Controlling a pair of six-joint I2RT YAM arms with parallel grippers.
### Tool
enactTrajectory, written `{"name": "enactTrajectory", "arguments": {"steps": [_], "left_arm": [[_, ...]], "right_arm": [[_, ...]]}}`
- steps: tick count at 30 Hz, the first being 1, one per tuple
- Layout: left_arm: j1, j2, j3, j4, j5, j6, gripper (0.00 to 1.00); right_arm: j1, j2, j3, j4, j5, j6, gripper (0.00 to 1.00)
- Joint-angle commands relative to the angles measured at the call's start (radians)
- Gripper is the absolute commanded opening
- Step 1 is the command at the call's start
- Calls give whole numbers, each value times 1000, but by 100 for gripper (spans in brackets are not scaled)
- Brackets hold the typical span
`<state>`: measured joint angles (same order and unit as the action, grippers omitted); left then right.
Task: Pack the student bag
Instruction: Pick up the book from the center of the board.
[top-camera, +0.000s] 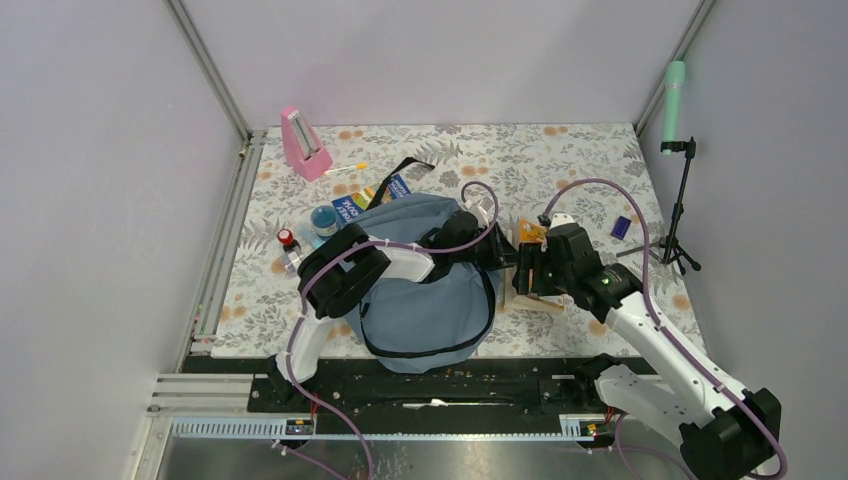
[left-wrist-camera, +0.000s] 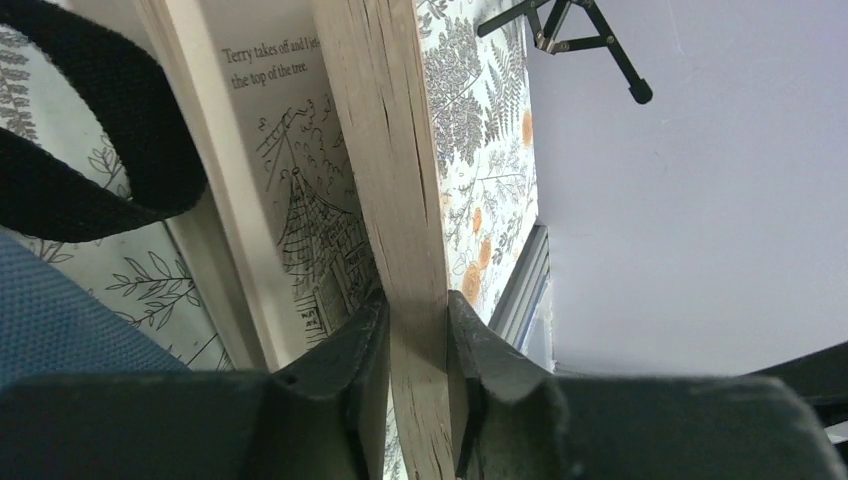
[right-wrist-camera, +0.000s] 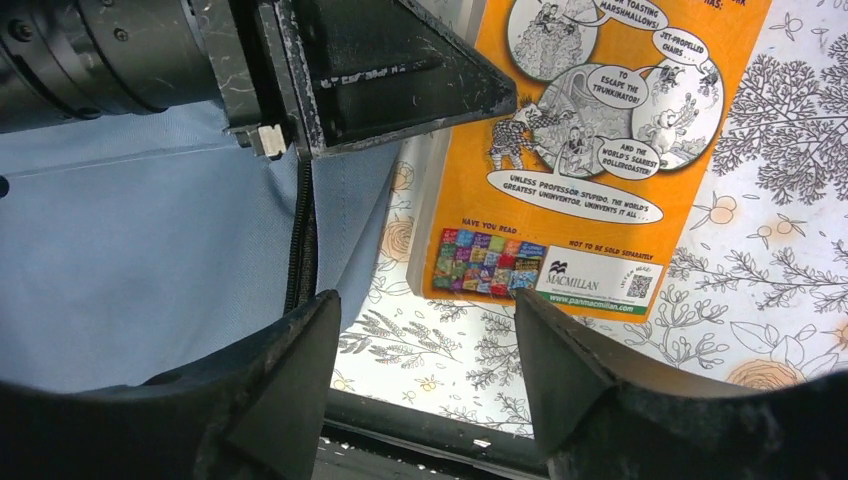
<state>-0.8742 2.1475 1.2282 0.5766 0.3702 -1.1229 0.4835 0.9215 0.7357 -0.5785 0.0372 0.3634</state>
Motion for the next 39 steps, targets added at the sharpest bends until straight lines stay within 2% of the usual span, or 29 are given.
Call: {"name": "enactTrajectory", "arguments": {"steps": [1,4,9,12,18,24,30,34,39], "left_arm": [[-1,-3,37,84,22,0,13],[0,-6,22,141,36,-4,0],[1,-43,-17,272,69,17,0],[1,-117,-15,255,96,62,0],[0,-278,-19,273,117,131,0],[1,-471,-38,185,121,222,0],[37,-710,-177,169,138,360,0],[53,-873,-265,128,164,442,0],[70,-1051,-353,58,143,492,0]], "right_arm": [[-1,-37,45,-35,51,-13,75],[-2,-51,51,-68,134,-11,86],[-27,-82,58,-97,196,-14,96],[-68,-138,70,-103,243,-13,100],[-93,-299,126,-98,267,-11,100],[-94,-401,255,-112,98,26,100],[-94,-464,327,-74,-16,30,100],[-94,-485,303,38,-158,59,100],[-94,-491,241,264,-363,105,100]]}}
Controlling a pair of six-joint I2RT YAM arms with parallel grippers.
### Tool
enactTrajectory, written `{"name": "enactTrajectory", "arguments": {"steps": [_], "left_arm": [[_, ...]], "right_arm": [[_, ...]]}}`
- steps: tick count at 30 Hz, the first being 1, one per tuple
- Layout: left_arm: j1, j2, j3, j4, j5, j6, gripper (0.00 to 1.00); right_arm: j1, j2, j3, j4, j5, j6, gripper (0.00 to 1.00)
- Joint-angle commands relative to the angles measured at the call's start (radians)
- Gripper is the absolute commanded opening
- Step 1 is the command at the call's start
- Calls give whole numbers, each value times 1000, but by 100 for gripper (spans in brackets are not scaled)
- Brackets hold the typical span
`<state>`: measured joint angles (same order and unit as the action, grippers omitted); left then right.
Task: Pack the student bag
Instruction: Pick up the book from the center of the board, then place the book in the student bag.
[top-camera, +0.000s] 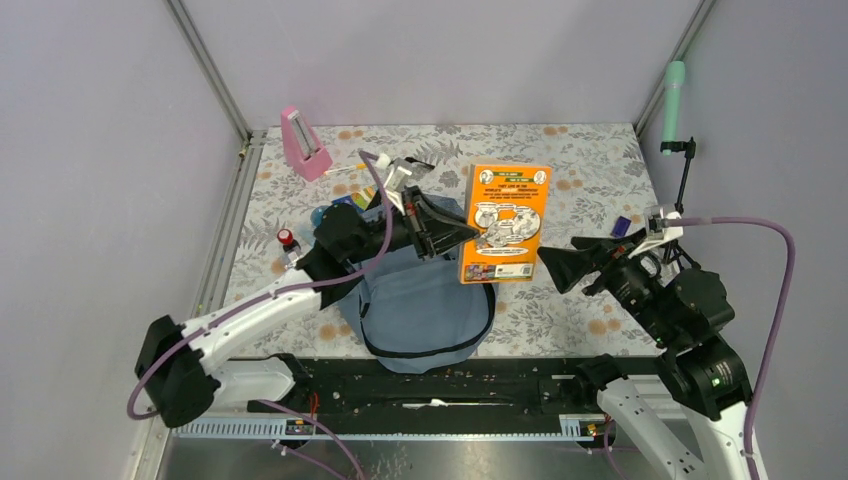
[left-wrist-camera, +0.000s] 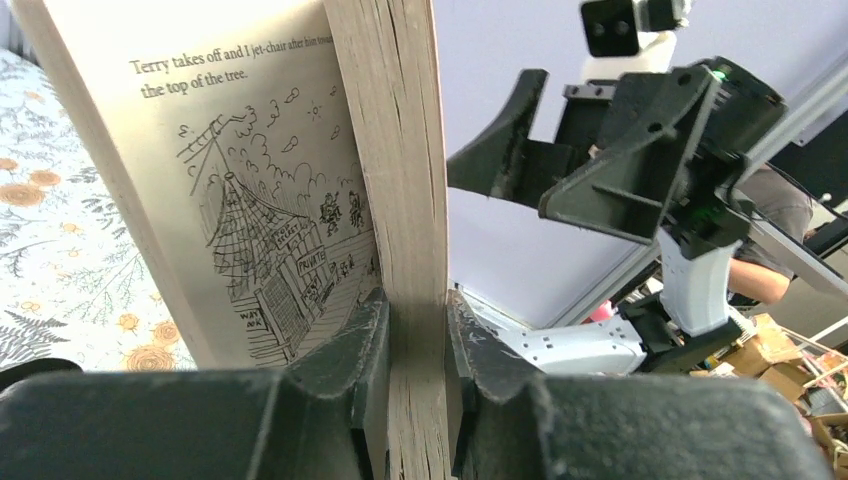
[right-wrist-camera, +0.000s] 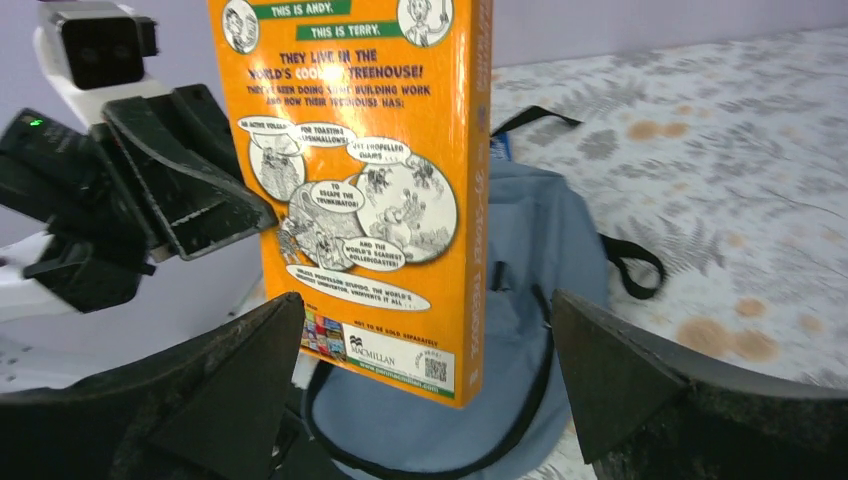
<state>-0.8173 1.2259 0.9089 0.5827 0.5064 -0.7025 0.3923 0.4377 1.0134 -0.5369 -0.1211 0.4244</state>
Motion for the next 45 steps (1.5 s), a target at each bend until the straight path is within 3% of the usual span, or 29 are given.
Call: {"name": "enactTrajectory", "arguments": {"steps": [1,7,16,22,34,45], "left_arm": [[19,-153,-48,48,2,61,0],[29,-265,-117,110,13,2,0],[29,-314,-134,141,66,-55,0],[29,-322,-157,232,85,-120,0],[29,-294,-161,279,94,-130,0],[29,-271,-159,296,98,-138,0]], "right_arm": [[-2,-12,-51,264,-225,55,100],[-3,11,-81,397,-331,124,100],[-2,143,-119,562,-574,237,99],[-2,171,-135,624,-621,277,99],[13,265,-154,798,-753,449,82],[31,287,-160,814,-776,461,63]]}}
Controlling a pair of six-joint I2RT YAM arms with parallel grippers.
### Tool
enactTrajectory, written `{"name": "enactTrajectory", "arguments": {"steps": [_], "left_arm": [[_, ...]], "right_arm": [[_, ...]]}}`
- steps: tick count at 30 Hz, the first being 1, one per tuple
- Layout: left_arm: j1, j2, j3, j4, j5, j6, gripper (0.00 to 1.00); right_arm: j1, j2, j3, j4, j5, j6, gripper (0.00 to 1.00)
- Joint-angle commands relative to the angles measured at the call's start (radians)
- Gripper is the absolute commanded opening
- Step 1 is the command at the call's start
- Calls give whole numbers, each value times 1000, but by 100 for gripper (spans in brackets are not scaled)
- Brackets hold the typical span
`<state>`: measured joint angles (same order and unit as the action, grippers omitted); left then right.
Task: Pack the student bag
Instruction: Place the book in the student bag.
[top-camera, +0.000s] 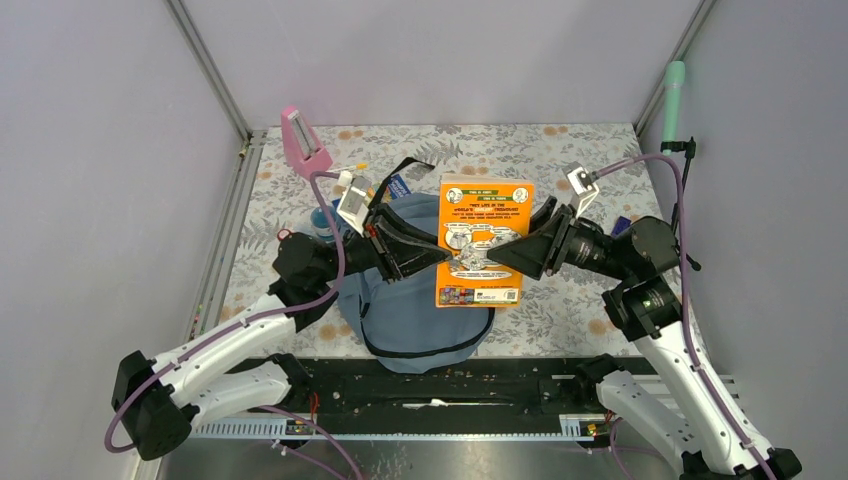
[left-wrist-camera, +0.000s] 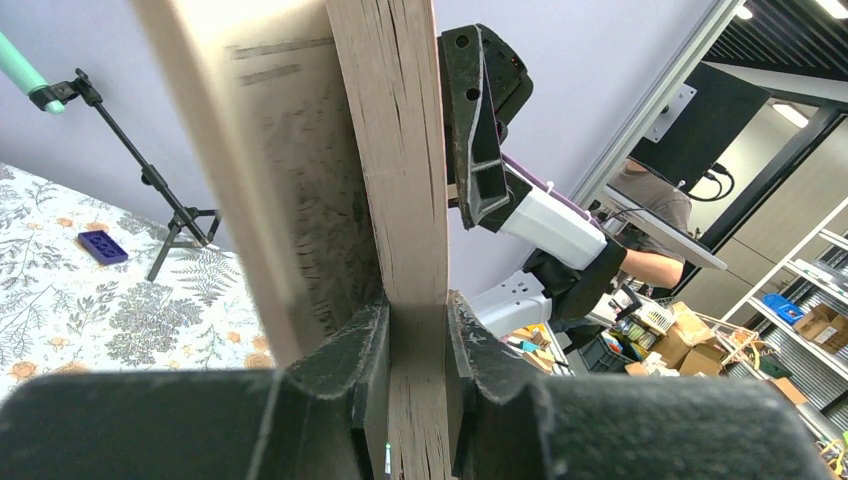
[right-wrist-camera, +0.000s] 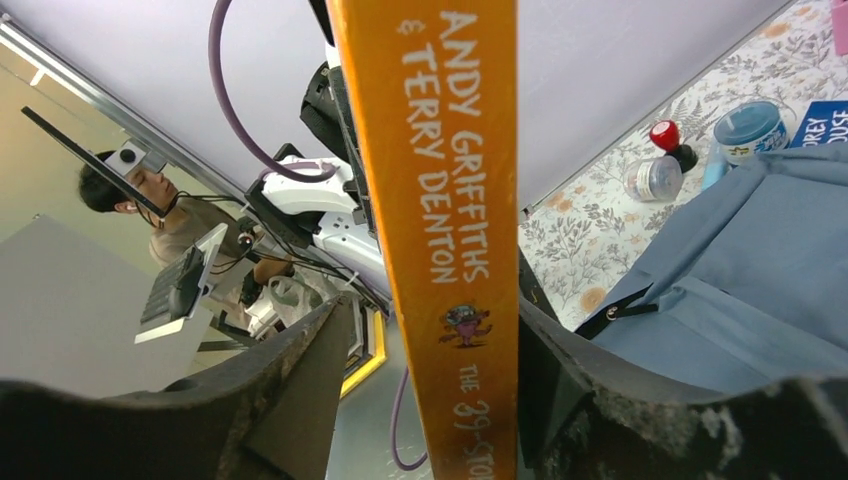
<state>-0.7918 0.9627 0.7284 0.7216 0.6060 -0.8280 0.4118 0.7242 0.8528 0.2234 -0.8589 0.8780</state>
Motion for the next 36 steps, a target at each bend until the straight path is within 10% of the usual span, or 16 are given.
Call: {"name": "enactTrajectory", "arguments": {"steps": [1,8,17,23,36], "left_arm": [[3,-8,22,156,-1,-12,0],[3,-15,22,95,-16,22,0],[3,-71,6,-240,-76,212,79],[1,-115,-57,-571,-200,398,82],[-258,9,-156,-631,-302,440,80]], "right_arm": [[12,1,0,50,-38,5,57],[13,-24,8,-14,16,-53,1],[11,-74,83,-422,351,-293,0],[2,-66,109,-656,627,-402,0],[-84,-51,57,-782,801,-451,0]]}}
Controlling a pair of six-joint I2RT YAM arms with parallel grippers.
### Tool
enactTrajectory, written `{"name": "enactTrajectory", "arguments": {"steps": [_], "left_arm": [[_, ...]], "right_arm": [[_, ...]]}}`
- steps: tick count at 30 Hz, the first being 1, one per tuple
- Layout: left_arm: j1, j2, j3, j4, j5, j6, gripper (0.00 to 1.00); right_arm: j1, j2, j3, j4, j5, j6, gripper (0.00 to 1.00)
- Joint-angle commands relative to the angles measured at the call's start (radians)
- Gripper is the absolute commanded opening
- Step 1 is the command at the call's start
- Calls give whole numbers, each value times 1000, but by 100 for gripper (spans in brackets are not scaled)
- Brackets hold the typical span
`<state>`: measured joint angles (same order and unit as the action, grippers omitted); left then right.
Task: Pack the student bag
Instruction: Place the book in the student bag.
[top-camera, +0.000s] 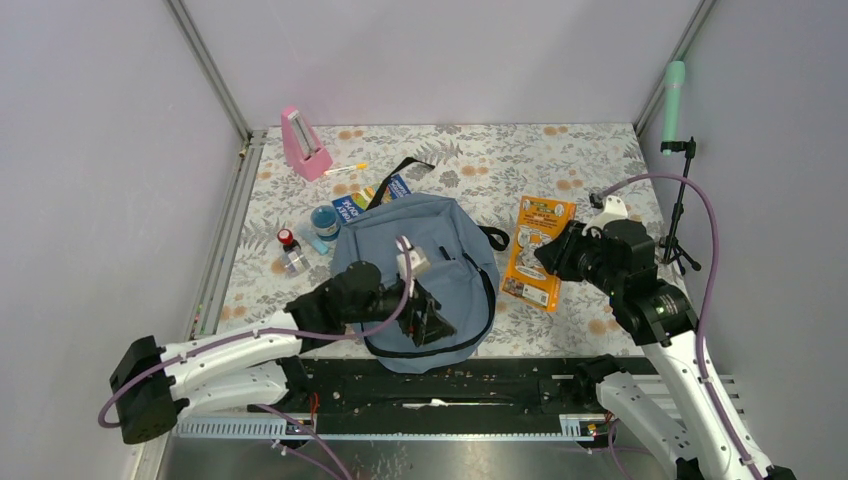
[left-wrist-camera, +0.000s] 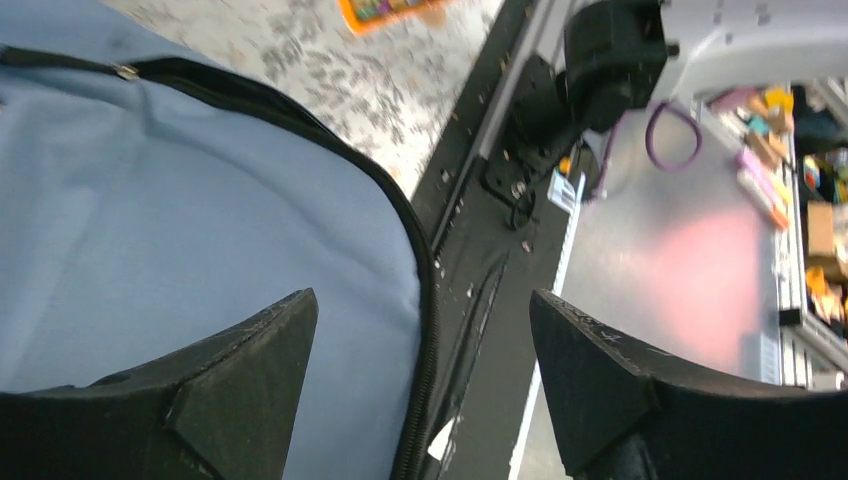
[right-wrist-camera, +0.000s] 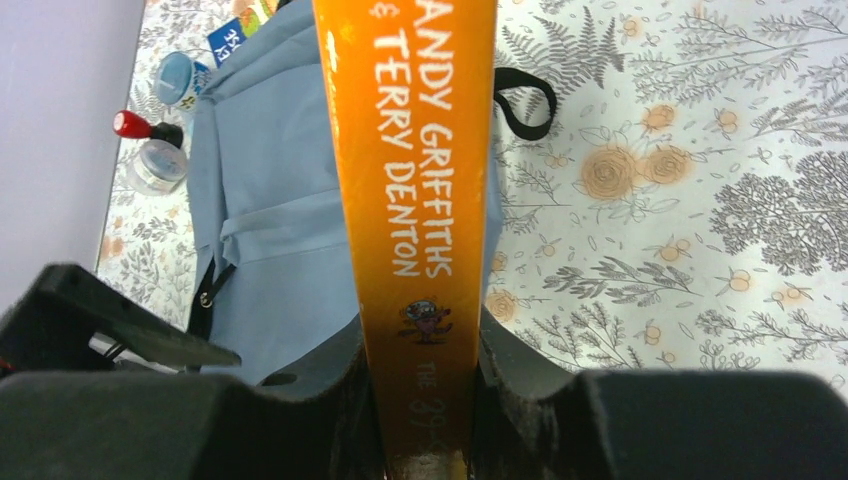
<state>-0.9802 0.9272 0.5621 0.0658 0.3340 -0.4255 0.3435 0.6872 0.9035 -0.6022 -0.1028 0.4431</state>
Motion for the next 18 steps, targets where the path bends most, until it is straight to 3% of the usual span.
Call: {"name": "enactTrajectory", "arguments": {"steps": [1,11,18], "left_arm": [[-84,62,15,25,-28,41,80],[-156,196,71,-42,-92,96,81],[-193,243,104,-85,-137,120,64]], "right_arm": [[-17,-18,3,44,45,-15,0],[-24,-38,6,44,29,-25,0],[-27,-25,13,45,22,-22,0]]}}
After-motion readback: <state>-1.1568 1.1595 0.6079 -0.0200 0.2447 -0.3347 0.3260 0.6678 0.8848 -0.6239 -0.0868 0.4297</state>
